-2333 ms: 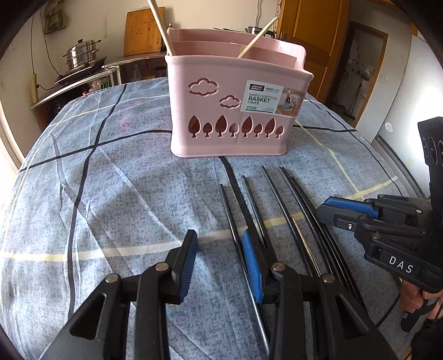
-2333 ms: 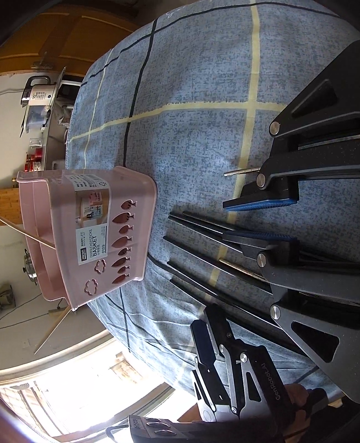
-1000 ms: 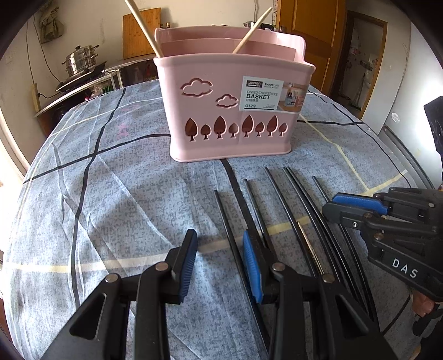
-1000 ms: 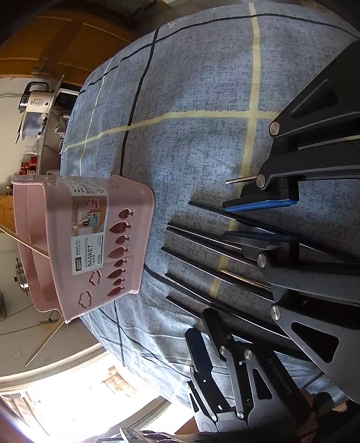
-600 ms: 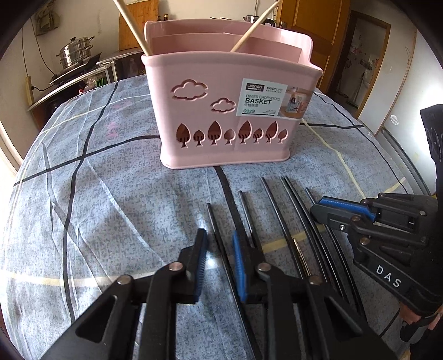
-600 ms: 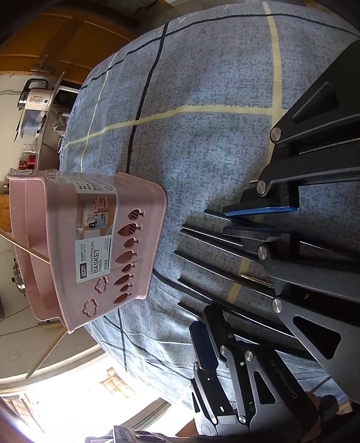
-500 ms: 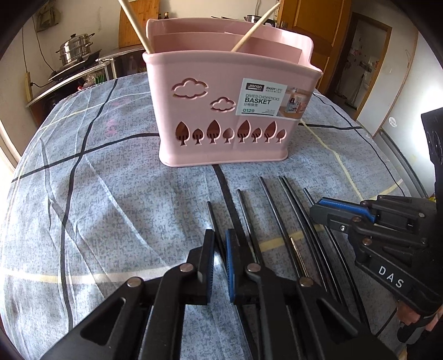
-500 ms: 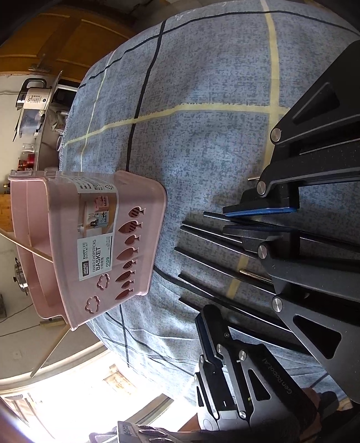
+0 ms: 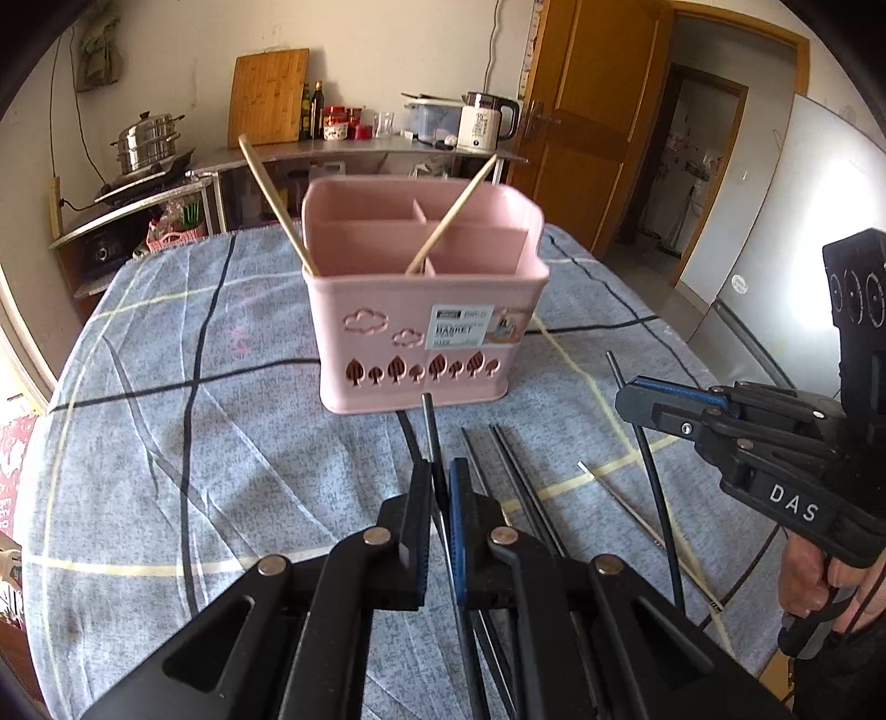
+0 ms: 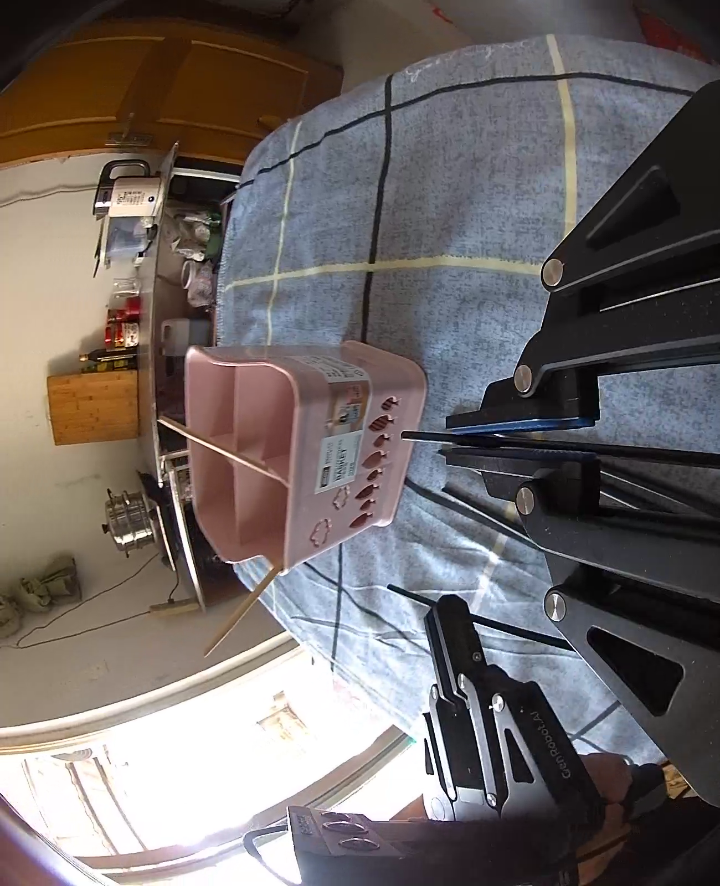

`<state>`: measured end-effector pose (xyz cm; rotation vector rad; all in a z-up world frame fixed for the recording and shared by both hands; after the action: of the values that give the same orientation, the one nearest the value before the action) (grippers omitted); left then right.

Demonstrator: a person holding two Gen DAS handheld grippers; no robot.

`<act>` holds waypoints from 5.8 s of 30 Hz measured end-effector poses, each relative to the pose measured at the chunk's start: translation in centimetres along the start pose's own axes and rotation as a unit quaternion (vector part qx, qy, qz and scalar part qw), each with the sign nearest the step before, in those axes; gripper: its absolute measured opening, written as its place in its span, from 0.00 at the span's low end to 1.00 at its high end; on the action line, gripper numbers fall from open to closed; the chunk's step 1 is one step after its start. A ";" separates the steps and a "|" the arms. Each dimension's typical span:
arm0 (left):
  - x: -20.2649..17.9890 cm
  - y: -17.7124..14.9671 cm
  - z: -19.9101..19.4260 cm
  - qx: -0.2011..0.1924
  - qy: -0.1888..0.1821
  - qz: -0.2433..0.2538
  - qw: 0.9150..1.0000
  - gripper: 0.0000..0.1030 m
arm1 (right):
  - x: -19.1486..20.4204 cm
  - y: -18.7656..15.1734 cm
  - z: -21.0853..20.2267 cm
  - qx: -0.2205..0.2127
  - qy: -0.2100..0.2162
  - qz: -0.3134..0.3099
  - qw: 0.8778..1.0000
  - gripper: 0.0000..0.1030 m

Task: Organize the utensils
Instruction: 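Close the left gripper on a black chopstick while the right gripper grasps another, then lift the left gripper's black chopstick into the basket while the right gripper does likewise, then open the left gripper and withdraw while the right gripper releases and withdraws, then lower the left gripper onto a black chopstick while the right gripper grasps another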

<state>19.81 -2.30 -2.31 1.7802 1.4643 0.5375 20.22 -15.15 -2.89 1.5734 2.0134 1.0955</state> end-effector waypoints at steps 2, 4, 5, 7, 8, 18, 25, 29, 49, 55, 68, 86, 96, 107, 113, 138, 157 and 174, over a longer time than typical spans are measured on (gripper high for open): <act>-0.1 1.4 -1.8 -0.022 -0.004 0.004 1.000 0.06 | 0.3 0.9 -1.3 -0.018 0.001 -0.003 1.000 0.04; -0.1 2.7 -3.4 -0.043 -0.004 0.008 0.999 0.05 | 0.4 1.8 -2.6 -0.035 0.001 -0.004 0.999 0.04; -0.1 3.3 -4.1 -0.053 -0.004 0.009 0.999 0.05 | 0.4 2.3 -3.2 -0.045 0.001 -0.005 0.999 0.04; 0.1 4.2 -5.4 -0.070 -0.004 0.011 0.997 0.05 | 0.5 3.1 -4.3 -0.061 0.001 -0.008 0.998 0.04; 0.3 4.6 -5.9 -0.077 -0.004 0.011 0.997 0.05 | 0.6 3.5 -4.8 -0.069 0.001 -0.009 0.998 0.04; 0.8 6.6 -8.3 -0.109 -0.008 0.006 0.994 0.05 | 0.7 6.0 -7.9 -0.114 -0.005 -0.020 0.993 0.04; 0.6 7.2 -9.1 -0.118 -0.010 0.012 0.993 0.05 | 1.0 6.8 -9.1 -0.130 -0.005 -0.028 0.991 0.04; 0.8 8.0 -9.2 -0.121 -0.007 0.013 0.993 0.05 | 1.1 7.6 -9.4 -0.137 -0.004 -0.032 0.990 0.04; 2.6 18.8 -10.1 -0.171 -0.012 0.004 0.985 0.05 | 3.8 16.4 -8.4 -0.185 0.018 -0.049 0.981 0.04; 3.7 21.1 -8.7 -0.175 -0.010 -0.002 0.985 0.05 | 4.2 18.8 -7.3 -0.200 0.025 -0.041 0.979 0.04; 5.8 20.8 -3.8 -0.152 -0.014 -0.018 0.988 0.05 | 4.0 19.9 -3.0 -0.194 0.029 -0.031 0.980 0.04; 7.9 16.4 1.6 -0.090 -0.003 -0.050 0.995 0.12 | 1.1 15.2 3.0 -0.107 0.030 -0.004 0.994 0.04; 7.9 17.0 -4.0 -0.150 0.013 -0.045 0.988 0.28 | 0.7 15.4 -2.0 -0.149 0.022 -0.009 0.988 0.15; 5.0 11.4 -8.3 -0.165 0.008 -0.030 0.986 0.28 | 0.1 9.7 -7.0 -0.156 0.016 -0.006 0.988 0.15; 3.4 7.4 -7.9 -0.144 -0.004 -0.027 0.989 0.28 | -0.2 6.3 -8.1 -0.143 0.015 0.002 0.990 0.15; 1.1 -2.9 1.2 0.001 -0.017 -0.042 0.999 0.28 | -1.4 -2.2 -2.0 -0.035 0.020 0.034 0.999 0.15; -0.2 -5.6 7.0 0.061 0.008 -0.010 0.998 0.28 | -1.0 -6.3 4.5 0.057 0.015 0.029 0.998 0.14; 1.2 -5.6 6.6 0.067 0.017 0.013 0.998 0.11 | -0.7 -6.9 6.6 0.086 -0.007 0.005 0.996 0.14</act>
<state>21.33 -2.68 -10.89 1.9040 1.5344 0.4954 20.45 -14.05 -12.40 1.6709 2.1423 0.9317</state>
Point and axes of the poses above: each gripper's, at about its wrist camera, not at the fingertips, and z roughly the way its jaws point, x to its left, y to its top, the point moved 8 cm from there along z, roughly the way its jaws point, and after that the axes turned 7 degrees about -x, right-handed, at the moved point
